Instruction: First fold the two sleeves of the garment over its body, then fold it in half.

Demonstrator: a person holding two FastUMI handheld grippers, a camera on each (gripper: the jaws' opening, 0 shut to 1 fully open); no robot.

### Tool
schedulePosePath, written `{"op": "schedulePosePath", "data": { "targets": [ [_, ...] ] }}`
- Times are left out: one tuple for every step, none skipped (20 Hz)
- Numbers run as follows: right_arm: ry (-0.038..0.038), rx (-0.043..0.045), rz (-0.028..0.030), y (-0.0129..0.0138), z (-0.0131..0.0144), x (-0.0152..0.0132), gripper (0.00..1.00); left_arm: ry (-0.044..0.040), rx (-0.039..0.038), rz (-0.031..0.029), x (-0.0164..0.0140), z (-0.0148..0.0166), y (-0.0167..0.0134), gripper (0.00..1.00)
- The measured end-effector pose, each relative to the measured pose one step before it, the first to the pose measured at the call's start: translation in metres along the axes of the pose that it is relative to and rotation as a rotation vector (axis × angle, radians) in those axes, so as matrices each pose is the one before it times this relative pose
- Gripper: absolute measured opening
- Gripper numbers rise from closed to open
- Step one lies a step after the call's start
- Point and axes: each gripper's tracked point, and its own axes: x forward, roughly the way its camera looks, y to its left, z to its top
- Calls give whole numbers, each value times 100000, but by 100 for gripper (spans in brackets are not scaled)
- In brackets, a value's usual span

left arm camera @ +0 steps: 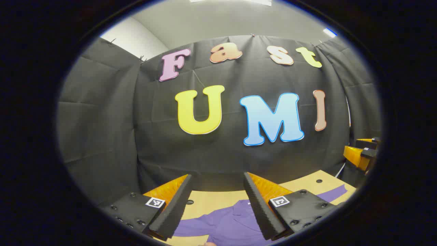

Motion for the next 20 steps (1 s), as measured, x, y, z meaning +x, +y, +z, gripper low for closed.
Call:
{"op": "schedulePosePath", "data": {
  "targets": [
    [212,-5,-167,-98,-28,201,91,83,39,173,32,-36,5,94],
    [278,-14,-240,-131,-229,99,89,193,-67,5,84,-40,-35,94],
    [415,27,-59,-99,-68,173,89,6,-52,17,-16,-86,-28,94],
    [248,93,-243,-102,-193,94,91,54,62,6,36,44,3,94],
    [328,174,-164,-103,-62,156,91,98,276,245,57,-56,58,94],
    [455,83,-111,-108,-310,189,91,-34,196,113,62,17,36,94],
    [570,31,-126,-80,-153,177,91,-9,127,156,6,-39,39,94],
    [465,67,-71,-77,-322,140,91,68,60,15,57,-2,6,94],
    [428,36,-142,-85,-193,171,91,194,91,52,8,-76,-29,94],
    [632,-86,-218,-78,-305,162,91,120,131,49,-25,-23,39,94],
    [687,105,-170,-118,-235,179,91,73,98,45,-27,16,-10,94],
    [685,349,-203,-96,-347,106,91,59,54,62,9,-22,37,94],
    [608,578,-413,-174,-254,171,93,43,59,129,42,-61,1,94],
    [811,708,-777,-295,-581,171,91,140,74,59,39,-8,16,94],
    [1279,770,-805,-344,-498,292,93,99,80,85,-43,-26,-4,94],
    [1627,747,-1125,-471,-829,352,93,170,16,-76,-9,-45,-5,94],
    [1891,851,-1475,-707,-792,433,93,162,86,44,-12,-6,-7,94],
    [1837,698,-1891,-833,-965,435,91,87,98,119,-13,-3,39,94],
    [1741,424,-2295,-1003,-892,470,91,158,167,142,5,-129,30,94],
    [2105,256,-2386,-1098,-1126,554,91,223,253,256,-8,-35,37,94]
  ]
}}
